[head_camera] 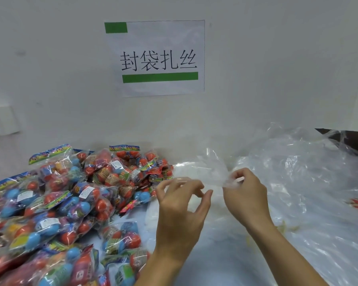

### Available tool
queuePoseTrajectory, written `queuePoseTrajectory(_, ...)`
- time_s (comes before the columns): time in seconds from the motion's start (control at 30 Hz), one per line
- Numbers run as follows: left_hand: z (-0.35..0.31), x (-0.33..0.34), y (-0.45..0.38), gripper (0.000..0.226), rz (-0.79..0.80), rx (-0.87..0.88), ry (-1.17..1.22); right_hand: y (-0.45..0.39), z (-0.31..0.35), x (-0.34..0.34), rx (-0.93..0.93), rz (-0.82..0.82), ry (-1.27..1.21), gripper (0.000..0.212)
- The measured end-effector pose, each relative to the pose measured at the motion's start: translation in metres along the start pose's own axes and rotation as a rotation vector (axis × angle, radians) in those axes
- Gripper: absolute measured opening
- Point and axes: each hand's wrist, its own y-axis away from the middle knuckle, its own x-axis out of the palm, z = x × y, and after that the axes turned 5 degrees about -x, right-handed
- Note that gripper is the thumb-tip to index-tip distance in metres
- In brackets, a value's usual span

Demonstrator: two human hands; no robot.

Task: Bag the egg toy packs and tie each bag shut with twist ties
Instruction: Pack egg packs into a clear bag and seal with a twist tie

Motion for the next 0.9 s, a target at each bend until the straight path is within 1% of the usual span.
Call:
queuePoseTrajectory(0.07,-0.002,-0.002,-0.002,0.016,-0.063,-0.003,0.013,0.001,0.0,0.002,0.003,-0.014,-0.026,0.009)
queuePoseTrajectory(0.13,-0.006,-0.006,-0.003,0.021,-0.066,-0.061,0.044,0.002,0.0,0.004,0.002,-0.029,-0.026,0.009)
queuePoseTrajectory(0.2,-0.01,-0.009,-0.006,0.039,-0.037,-0.222,0.115,0.0,-0.002,0.003,0.027,-0.071,-0.037,0.01)
queuePoseTrajectory(0.23,-0.01,-0.01,-0.006,0.043,-0.023,-0.317,0.171,-0.002,-0.003,0.001,0.047,-0.101,-0.049,0.011)
queuePoseTrajectory(0.3,-0.008,-0.011,-0.007,0.038,-0.022,-0.491,0.314,-0.005,-0.005,-0.002,0.086,-0.157,-0.085,0.013)
queuePoseTrajectory(0.37,-0.007,-0.011,-0.009,0.032,-0.041,-0.611,0.443,-0.006,-0.007,-0.003,0.114,-0.203,-0.142,0.016)
queuePoseTrajectory(0.43,-0.005,-0.011,-0.011,0.03,-0.092,-0.663,0.522,-0.008,-0.01,-0.003,0.132,-0.238,-0.197,0.018)
queuePoseTrajectory(0.5,-0.002,-0.011,-0.014,0.03,-0.157,-0.651,0.543,-0.011,-0.013,-0.004,0.151,-0.266,-0.23,0.016)
queuePoseTrajectory(0.53,0.0,-0.011,-0.015,0.032,-0.159,-0.632,0.529,-0.012,-0.015,-0.004,0.161,-0.273,-0.242,0.014)
queuePoseTrajectory(0.57,0.001,-0.012,-0.014,0.036,-0.122,-0.618,0.509,-0.013,-0.016,-0.004,0.169,-0.268,-0.253,0.013)
queuePoseTrajectory(0.6,0.003,-0.012,-0.013,0.047,-0.044,-0.614,0.488,-0.013,-0.016,-0.003,0.168,-0.248,-0.265,0.012)
queuePoseTrajectory(0.67,0.002,-0.009,-0.009,0.078,0.164,-0.621,0.455,-0.01,-0.015,0.001,0.137,-0.165,-0.289,0.012)
queuePoseTrajectory(0.7,0.001,-0.006,-0.006,0.087,0.236,-0.643,0.461,-0.007,-0.013,0.004,0.108,-0.1,-0.288,0.012)
queuePoseTrajectory(0.73,0.0,-0.004,-0.005,0.089,0.269,-0.676,0.478,-0.005,-0.011,0.005,0.068,-0.019,-0.272,0.011)
queuePoseTrajectory(0.77,0.0,-0.002,-0.004,0.084,0.259,-0.713,0.489,-0.003,-0.01,0.007,0.018,0.073,-0.243,0.011)
queuePoseTrajectory(0.83,0.006,0.0,-0.005,0.06,0.155,-0.761,0.475,0.001,-0.007,0.009,-0.107,0.235,-0.15,0.014)
queuePoseTrajectory(0.87,0.011,-0.001,-0.006,0.046,0.106,-0.769,0.44,0.003,-0.006,0.01,-0.17,0.286,-0.1,0.017)
queuePoseTrajectory(0.9,0.015,-0.002,-0.007,0.038,0.085,-0.775,0.406,0.006,-0.005,0.012,-0.222,0.319,-0.071,0.02)
